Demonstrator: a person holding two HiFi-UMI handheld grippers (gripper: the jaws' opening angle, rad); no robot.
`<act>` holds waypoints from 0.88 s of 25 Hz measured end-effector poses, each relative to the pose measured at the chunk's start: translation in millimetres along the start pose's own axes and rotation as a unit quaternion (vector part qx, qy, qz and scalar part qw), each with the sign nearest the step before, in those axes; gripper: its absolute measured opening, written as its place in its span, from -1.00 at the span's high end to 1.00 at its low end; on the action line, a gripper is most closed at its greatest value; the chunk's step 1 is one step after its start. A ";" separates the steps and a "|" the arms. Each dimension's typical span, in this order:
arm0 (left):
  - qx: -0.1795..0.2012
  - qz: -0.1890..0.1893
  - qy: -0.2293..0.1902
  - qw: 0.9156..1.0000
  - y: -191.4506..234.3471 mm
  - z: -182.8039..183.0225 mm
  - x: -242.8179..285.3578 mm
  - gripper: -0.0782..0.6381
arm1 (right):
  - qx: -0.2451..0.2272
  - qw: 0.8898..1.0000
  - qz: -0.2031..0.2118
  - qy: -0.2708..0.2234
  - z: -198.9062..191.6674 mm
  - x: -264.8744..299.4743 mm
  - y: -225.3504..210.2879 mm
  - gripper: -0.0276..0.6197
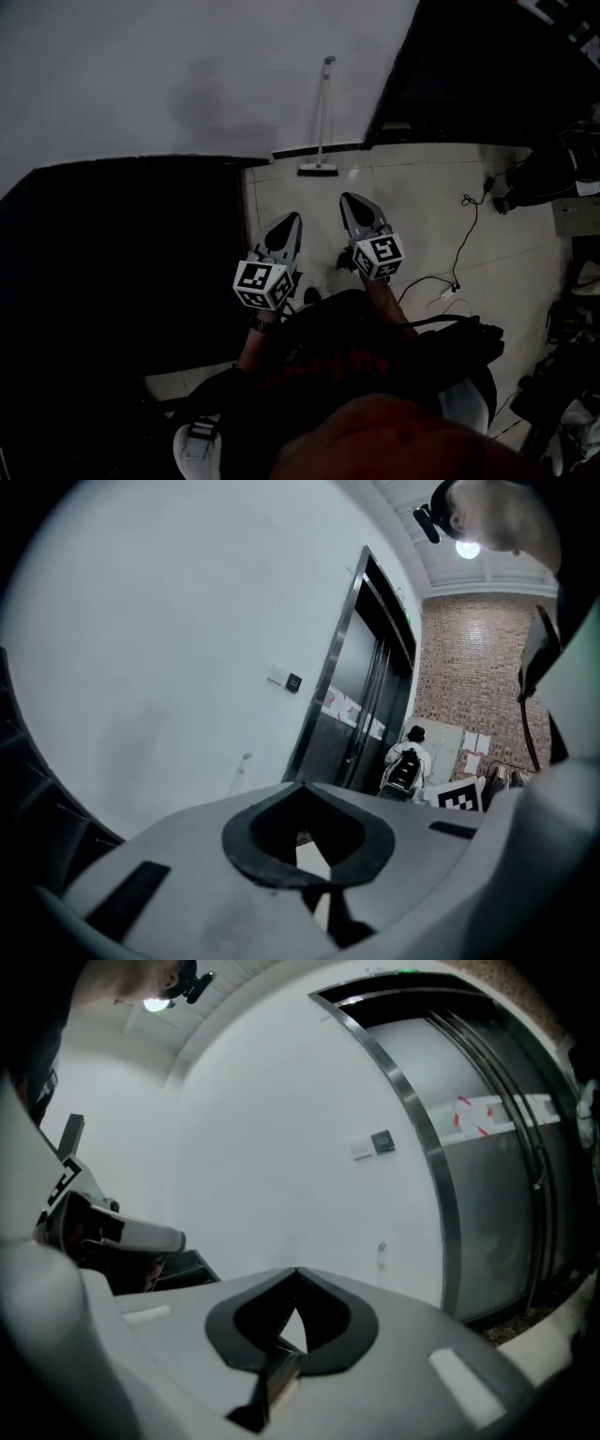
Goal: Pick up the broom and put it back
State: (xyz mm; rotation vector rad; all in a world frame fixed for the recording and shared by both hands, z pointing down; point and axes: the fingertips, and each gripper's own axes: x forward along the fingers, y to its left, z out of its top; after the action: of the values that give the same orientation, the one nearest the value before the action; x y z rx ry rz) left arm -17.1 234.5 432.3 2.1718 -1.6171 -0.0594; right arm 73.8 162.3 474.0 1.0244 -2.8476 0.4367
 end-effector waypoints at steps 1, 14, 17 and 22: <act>0.003 -0.003 -0.001 1.000 -2.0 0.1 -0.8 0.77 | -0.006 1.000 0.000 -0.004 2.4 -5.1 5.2 0.91; 0.031 -0.021 -0.002 0.999 -57.8 -1.9 -26.1 0.77 | -0.058 0.998 0.023 -0.013 33.5 -76.0 37.1 0.91; 0.029 -0.024 -0.004 0.999 -62.1 -5.3 -29.7 0.77 | -0.066 0.997 0.030 -0.010 32.5 -82.7 44.1 0.91; 0.036 -0.039 0.010 0.999 -85.5 2.8 33.3 0.77 | -0.052 0.998 0.025 -0.014 54.3 -84.4 -11.7 0.91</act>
State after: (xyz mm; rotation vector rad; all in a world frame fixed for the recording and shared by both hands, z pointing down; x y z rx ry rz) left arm 70.0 222.4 406.1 2.2822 -1.5452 -0.0043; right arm 147.4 189.3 410.2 0.9512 -2.8902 0.2765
